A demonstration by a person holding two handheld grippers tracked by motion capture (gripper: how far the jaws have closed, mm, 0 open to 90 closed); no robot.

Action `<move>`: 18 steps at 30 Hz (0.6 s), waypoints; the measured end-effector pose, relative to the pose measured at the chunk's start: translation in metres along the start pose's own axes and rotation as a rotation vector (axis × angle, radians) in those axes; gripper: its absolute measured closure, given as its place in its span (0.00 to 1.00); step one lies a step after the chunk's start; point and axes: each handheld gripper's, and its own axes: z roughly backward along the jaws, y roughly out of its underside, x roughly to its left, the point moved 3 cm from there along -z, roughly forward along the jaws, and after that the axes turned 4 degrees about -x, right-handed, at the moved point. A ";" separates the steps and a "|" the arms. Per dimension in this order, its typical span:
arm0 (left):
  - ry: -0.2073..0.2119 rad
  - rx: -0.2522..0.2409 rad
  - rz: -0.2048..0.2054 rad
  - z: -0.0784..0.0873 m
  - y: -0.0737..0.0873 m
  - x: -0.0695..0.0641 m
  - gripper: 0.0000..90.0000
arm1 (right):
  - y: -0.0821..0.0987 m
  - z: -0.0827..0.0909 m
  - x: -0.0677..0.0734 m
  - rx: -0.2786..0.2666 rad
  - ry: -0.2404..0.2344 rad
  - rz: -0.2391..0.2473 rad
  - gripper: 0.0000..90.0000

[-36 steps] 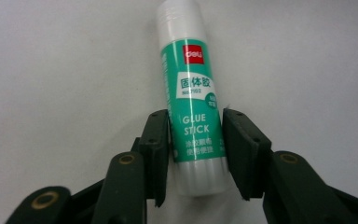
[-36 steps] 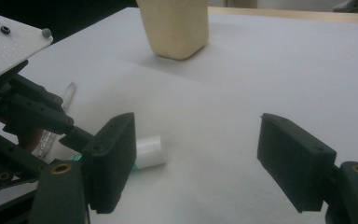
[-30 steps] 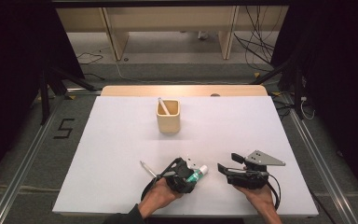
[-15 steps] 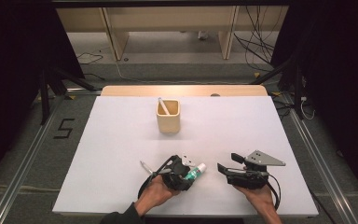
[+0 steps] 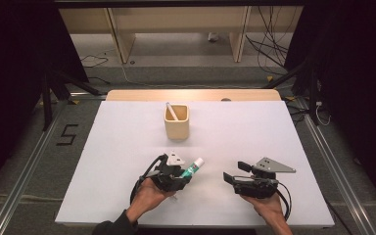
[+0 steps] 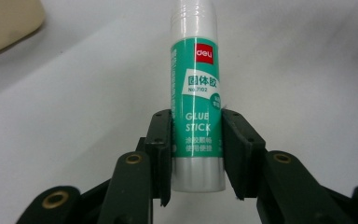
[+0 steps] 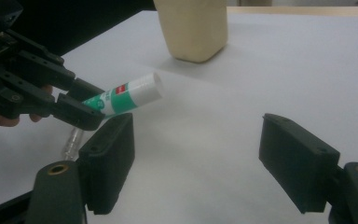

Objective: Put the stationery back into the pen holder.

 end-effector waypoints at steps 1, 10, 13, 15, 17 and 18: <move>-0.002 -0.004 0.001 0.001 0.000 0.001 0.73 | 0.000 -0.001 0.001 0.000 -0.007 -0.008 0.30; -0.009 -0.059 0.022 0.010 0.003 0.009 0.73 | -0.002 -0.016 0.012 0.020 -0.087 -0.086 0.29; -0.008 -0.071 0.024 0.012 0.004 0.011 0.73 | -0.004 -0.023 0.016 0.026 -0.109 -0.108 0.28; -0.009 -0.077 0.025 0.014 0.005 0.013 0.73 | -0.007 -0.028 0.019 0.025 -0.127 -0.132 0.28; -0.013 -0.085 0.028 0.015 0.006 0.014 0.73 | -0.010 -0.033 0.021 0.025 -0.146 -0.158 0.28; -0.013 -0.093 0.033 0.016 0.007 0.014 0.73 | -0.011 -0.036 0.022 0.029 -0.155 -0.175 0.28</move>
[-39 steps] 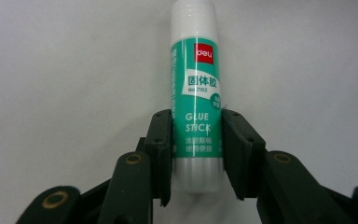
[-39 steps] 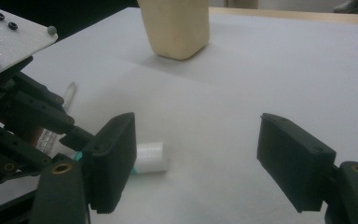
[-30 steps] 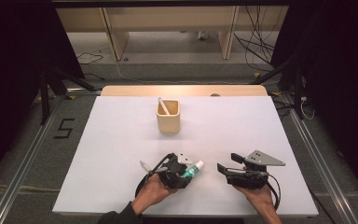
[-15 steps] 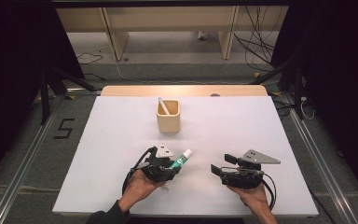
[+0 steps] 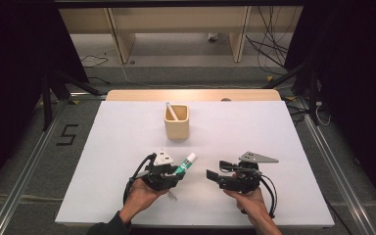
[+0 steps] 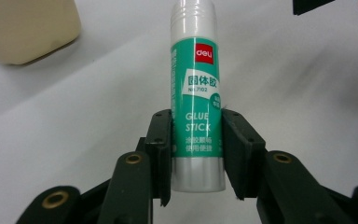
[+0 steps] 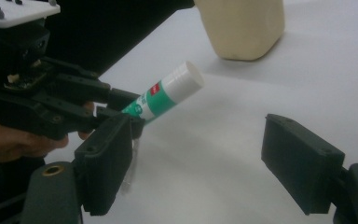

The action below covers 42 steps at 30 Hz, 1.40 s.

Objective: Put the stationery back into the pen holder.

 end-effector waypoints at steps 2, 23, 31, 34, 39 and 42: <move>-0.003 -0.010 0.003 0.002 0.001 0.001 0.73 | -0.002 -0.006 0.002 0.004 -0.019 -0.030 0.28; 0.009 -0.080 0.017 0.010 0.004 -0.003 0.73 | -0.005 -0.046 0.014 0.049 -0.145 -0.198 0.31; 0.032 -0.096 0.033 0.010 0.006 -0.006 0.73 | -0.006 -0.054 0.016 0.055 -0.166 -0.214 0.34; 0.037 -0.101 0.039 0.010 0.007 -0.006 0.73 | -0.006 -0.057 0.017 0.058 -0.174 -0.226 0.36; 0.053 -0.116 0.050 0.011 0.008 -0.007 0.73 | -0.006 -0.061 0.018 0.061 -0.180 -0.231 0.38; 0.062 -0.118 0.055 0.011 0.009 -0.007 0.73 | -0.006 -0.063 0.017 0.060 -0.185 -0.246 0.40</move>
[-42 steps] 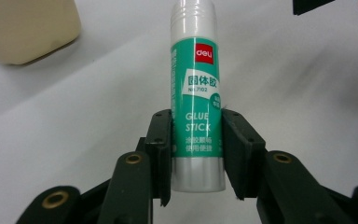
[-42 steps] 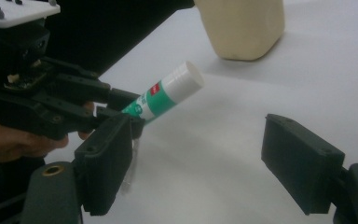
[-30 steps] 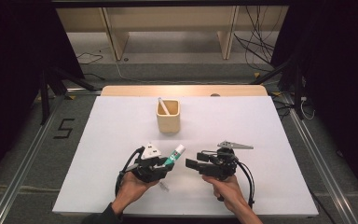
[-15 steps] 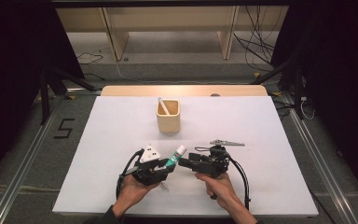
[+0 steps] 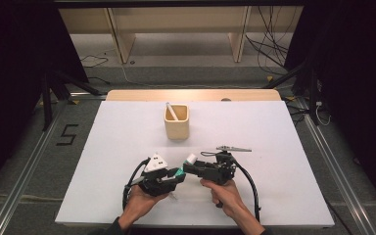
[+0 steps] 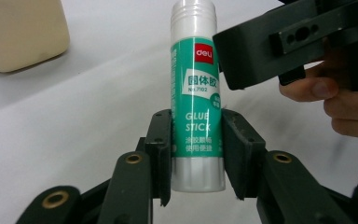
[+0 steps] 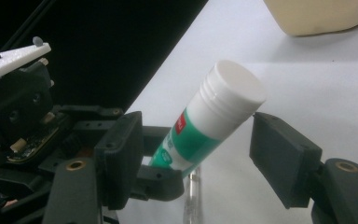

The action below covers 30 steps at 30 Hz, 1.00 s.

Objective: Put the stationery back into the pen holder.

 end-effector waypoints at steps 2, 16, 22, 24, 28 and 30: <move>0.005 -0.002 0.006 -0.001 0.001 -0.001 0.73 | 0.000 -0.001 -0.001 -0.005 -0.005 -0.003 0.41; 0.022 -0.021 -0.001 0.001 0.001 -0.005 0.73 | 0.000 -0.004 -0.002 -0.019 -0.019 -0.028 0.57; 0.027 -0.026 0.001 0.000 0.001 -0.004 0.73 | -0.001 -0.003 -0.003 -0.028 -0.027 -0.042 0.62; 0.030 -0.028 -0.003 0.000 0.002 -0.004 0.73 | -0.001 -0.003 -0.003 -0.031 -0.031 -0.046 0.64; 0.037 -0.024 -0.009 -0.001 0.003 -0.004 0.73 | -0.001 -0.002 -0.002 -0.037 -0.045 -0.038 0.68; 0.043 -0.024 -0.009 -0.001 0.003 -0.004 0.72 | -0.001 -0.002 0.000 -0.037 -0.059 -0.039 0.72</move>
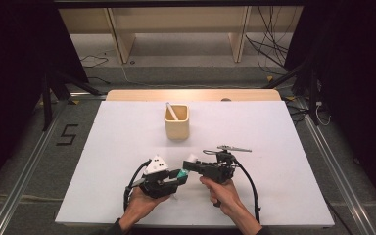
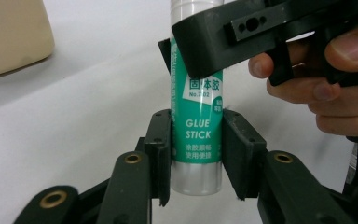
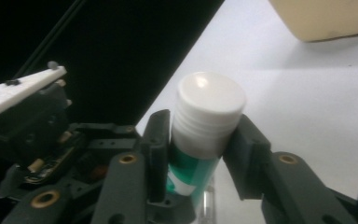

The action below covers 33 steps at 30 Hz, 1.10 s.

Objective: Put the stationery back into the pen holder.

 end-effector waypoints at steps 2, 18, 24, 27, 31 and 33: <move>0.014 0.000 0.007 0.000 0.000 0.000 0.71 | 0.000 0.000 0.002 0.000 -0.003 0.015 0.73; 0.013 -0.033 -0.007 0.015 0.001 0.011 0.30 | -0.017 0.014 0.003 -0.058 0.053 0.110 0.73; -0.044 -0.048 -0.037 0.025 0.003 0.022 0.26 | -0.029 0.019 0.001 -0.084 0.083 0.145 0.73; -0.059 -0.059 -0.032 0.029 0.005 0.029 0.25 | -0.035 0.019 0.000 -0.098 0.098 0.164 0.73; -0.073 -0.076 -0.018 0.035 0.008 0.037 0.24 | -0.042 0.019 0.000 -0.109 0.117 0.181 0.73; -0.083 -0.084 -0.015 0.038 0.009 0.040 0.24 | -0.047 0.019 0.001 -0.117 0.120 0.183 0.73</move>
